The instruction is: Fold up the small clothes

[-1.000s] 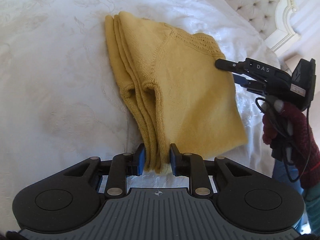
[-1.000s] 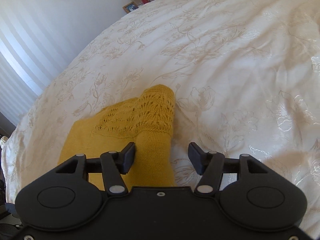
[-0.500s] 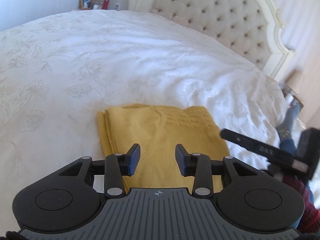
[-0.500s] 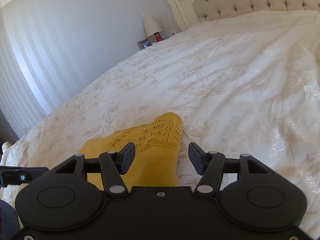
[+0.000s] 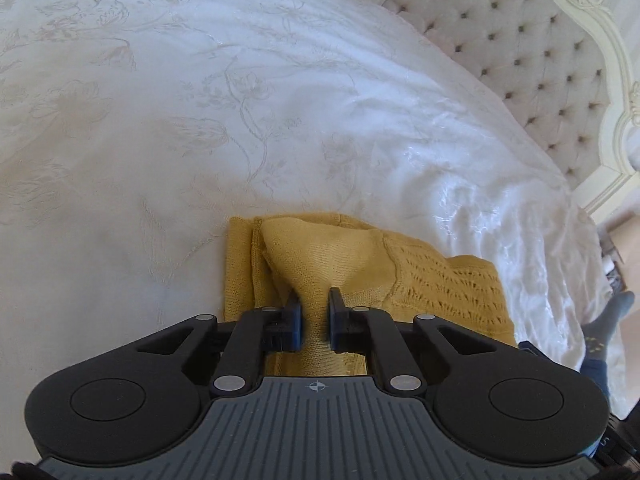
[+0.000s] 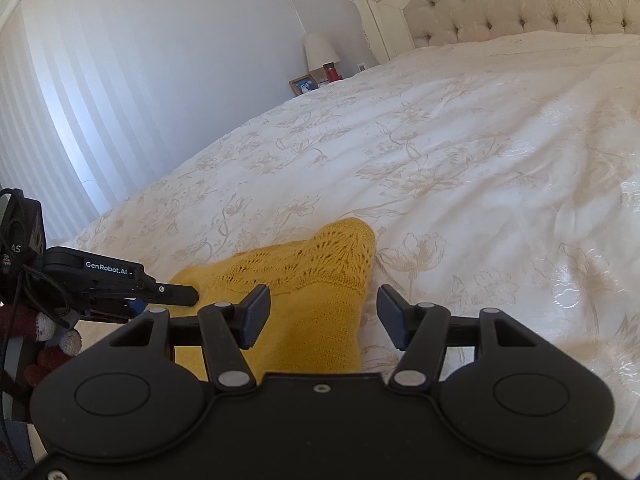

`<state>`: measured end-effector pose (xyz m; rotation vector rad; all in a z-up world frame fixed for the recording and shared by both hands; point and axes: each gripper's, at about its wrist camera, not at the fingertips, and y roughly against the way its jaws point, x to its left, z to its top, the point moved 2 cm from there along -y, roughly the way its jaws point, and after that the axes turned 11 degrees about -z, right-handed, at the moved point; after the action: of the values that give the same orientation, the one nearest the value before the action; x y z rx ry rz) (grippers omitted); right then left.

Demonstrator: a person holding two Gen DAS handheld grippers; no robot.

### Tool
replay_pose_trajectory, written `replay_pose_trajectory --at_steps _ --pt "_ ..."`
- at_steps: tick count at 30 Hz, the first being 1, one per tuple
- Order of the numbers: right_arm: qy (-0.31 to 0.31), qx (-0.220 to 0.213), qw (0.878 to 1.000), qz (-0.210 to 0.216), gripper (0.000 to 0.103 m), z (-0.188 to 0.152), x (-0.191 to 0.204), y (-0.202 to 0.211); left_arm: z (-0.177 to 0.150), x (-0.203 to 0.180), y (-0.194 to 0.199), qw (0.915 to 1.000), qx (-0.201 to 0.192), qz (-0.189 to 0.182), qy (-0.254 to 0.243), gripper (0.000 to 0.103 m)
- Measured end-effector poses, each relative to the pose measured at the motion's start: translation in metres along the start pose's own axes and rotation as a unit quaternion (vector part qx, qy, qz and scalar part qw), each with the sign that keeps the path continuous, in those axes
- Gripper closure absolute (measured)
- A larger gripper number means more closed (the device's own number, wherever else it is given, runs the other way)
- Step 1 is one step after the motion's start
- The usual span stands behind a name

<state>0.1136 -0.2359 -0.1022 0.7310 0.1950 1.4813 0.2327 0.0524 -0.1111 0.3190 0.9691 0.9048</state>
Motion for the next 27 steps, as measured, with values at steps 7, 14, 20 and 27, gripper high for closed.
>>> replay_pose_trajectory --at_steps 7,14,20,27 --pt "0.002 0.005 1.000 -0.002 0.038 0.019 0.003 -0.015 -0.004 0.012 0.009 0.9994 -0.018 0.030 -0.005 0.093" --pt "0.017 0.083 0.994 -0.075 0.029 0.017 -0.012 -0.088 -0.008 0.001 0.005 0.9960 -0.016 0.059 -0.065 0.089" --pt "0.031 0.058 0.995 -0.081 0.024 0.029 -0.006 -0.060 -0.011 -0.009 0.029 0.9939 -0.041 0.071 -0.073 0.065" --pt "0.041 0.009 0.997 -0.063 0.001 0.038 0.006 0.012 -0.032 -0.045 0.074 0.9915 -0.052 0.071 -0.096 0.000"
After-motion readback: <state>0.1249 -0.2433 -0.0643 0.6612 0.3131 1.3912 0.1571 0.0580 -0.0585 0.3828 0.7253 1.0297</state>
